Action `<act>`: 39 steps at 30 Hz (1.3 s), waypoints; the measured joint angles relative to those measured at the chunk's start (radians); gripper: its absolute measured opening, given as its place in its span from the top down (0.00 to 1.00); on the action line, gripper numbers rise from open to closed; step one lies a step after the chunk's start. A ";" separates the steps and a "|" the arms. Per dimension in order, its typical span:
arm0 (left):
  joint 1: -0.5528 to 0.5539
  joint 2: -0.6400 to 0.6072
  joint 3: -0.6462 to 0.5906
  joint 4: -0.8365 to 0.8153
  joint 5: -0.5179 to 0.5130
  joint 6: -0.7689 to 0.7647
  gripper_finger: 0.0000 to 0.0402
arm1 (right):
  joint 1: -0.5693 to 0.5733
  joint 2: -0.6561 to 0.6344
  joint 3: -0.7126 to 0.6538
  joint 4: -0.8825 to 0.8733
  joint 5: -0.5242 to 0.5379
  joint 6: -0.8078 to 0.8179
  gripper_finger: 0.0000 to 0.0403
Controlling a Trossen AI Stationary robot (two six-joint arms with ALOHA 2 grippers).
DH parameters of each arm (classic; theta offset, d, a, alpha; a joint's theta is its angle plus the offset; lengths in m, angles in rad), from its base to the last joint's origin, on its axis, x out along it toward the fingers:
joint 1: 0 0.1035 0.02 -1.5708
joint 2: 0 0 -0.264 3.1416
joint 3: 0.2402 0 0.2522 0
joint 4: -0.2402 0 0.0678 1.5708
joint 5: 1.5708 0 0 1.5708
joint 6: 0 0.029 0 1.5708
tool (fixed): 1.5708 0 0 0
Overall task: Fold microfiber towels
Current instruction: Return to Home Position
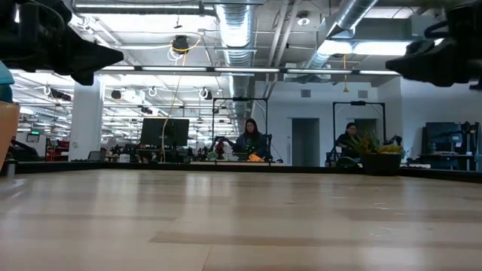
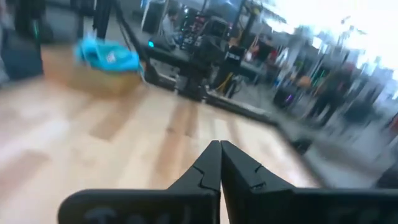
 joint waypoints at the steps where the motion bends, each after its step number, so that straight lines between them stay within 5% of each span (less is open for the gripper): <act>1: 0.000 0.000 0.000 0.000 0.000 0.001 1.00 | 0.000 0.000 0.000 0.000 0.000 -0.073 0.92; 7: 0.000 0.000 -0.001 0.000 0.001 -0.005 1.00 | 0.000 0.000 0.000 0.000 0.000 -0.259 0.91; 39: 0.000 0.000 -0.003 0.000 0.001 -0.007 1.00 | 0.000 0.000 0.000 0.000 0.001 -0.261 0.92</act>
